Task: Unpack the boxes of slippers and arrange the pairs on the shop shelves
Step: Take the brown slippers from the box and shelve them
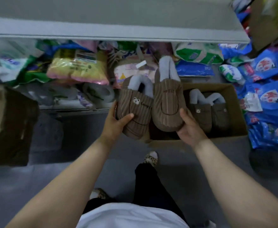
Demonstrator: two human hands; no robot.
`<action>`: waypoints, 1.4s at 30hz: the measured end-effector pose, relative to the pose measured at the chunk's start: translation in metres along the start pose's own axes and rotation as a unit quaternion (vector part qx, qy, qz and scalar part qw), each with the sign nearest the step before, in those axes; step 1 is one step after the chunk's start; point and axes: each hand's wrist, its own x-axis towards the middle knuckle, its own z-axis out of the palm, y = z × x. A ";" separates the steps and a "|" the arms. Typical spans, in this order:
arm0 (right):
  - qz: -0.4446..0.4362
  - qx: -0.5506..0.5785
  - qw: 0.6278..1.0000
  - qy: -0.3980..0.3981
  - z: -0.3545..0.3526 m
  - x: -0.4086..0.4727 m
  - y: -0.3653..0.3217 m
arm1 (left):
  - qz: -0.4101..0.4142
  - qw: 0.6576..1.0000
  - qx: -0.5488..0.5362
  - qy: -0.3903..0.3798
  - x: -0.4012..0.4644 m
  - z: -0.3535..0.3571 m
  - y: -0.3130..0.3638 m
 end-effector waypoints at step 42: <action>-0.067 -0.128 0.963 -0.229 0.728 0.058 0.206 | 0.176 0.955 -0.151 0.187 0.023 -0.669 0.260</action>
